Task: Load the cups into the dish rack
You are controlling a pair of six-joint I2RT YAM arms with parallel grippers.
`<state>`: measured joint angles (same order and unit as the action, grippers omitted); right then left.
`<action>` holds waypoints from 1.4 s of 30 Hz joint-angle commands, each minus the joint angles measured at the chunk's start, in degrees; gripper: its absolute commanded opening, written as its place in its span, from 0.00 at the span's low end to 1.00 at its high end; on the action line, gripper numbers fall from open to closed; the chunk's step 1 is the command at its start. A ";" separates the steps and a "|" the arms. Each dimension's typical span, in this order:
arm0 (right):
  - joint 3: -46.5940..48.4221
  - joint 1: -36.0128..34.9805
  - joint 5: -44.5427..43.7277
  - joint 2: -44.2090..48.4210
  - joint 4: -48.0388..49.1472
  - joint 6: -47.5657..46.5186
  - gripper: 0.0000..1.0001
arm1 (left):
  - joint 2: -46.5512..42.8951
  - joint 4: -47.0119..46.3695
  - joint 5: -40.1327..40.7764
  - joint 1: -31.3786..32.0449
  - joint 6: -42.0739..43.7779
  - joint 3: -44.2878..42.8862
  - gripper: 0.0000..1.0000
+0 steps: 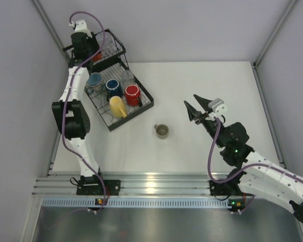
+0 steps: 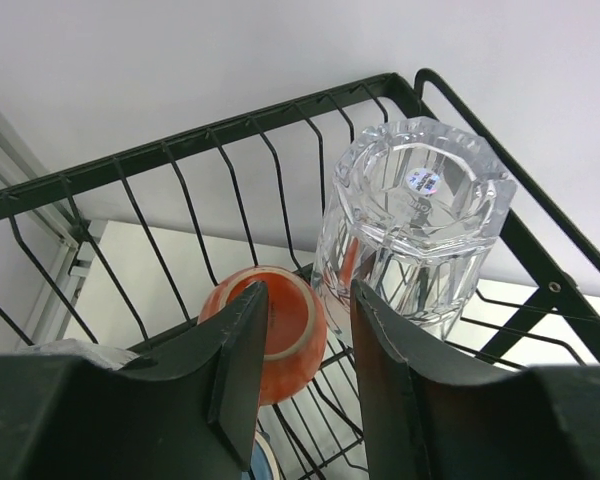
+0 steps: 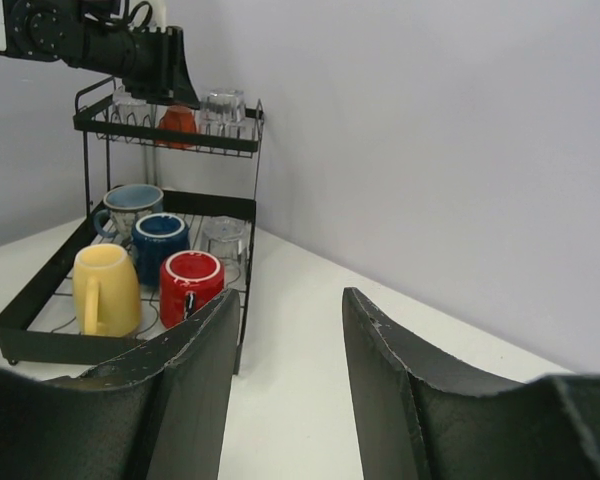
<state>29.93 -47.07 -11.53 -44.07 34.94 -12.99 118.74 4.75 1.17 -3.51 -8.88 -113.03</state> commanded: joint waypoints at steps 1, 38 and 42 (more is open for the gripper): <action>1.53 0.22 -0.16 -0.13 0.13 0.51 0.46 | -6.67 -3.61 0.68 -0.18 -0.43 0.09 0.45; 28.60 3.04 8.71 -40.12 -45.22 31.45 0.39 | -57.12 14.14 -29.56 10.54 -19.68 58.28 0.45; 29.92 3.04 11.17 -42.23 -46.10 31.19 0.39 | -58.97 13.53 -31.23 11.07 -19.42 58.19 0.45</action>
<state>56.29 -44.64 -3.57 -85.67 -10.66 19.07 63.00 21.10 -27.07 7.29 -27.68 -54.17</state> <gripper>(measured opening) 0.389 0.451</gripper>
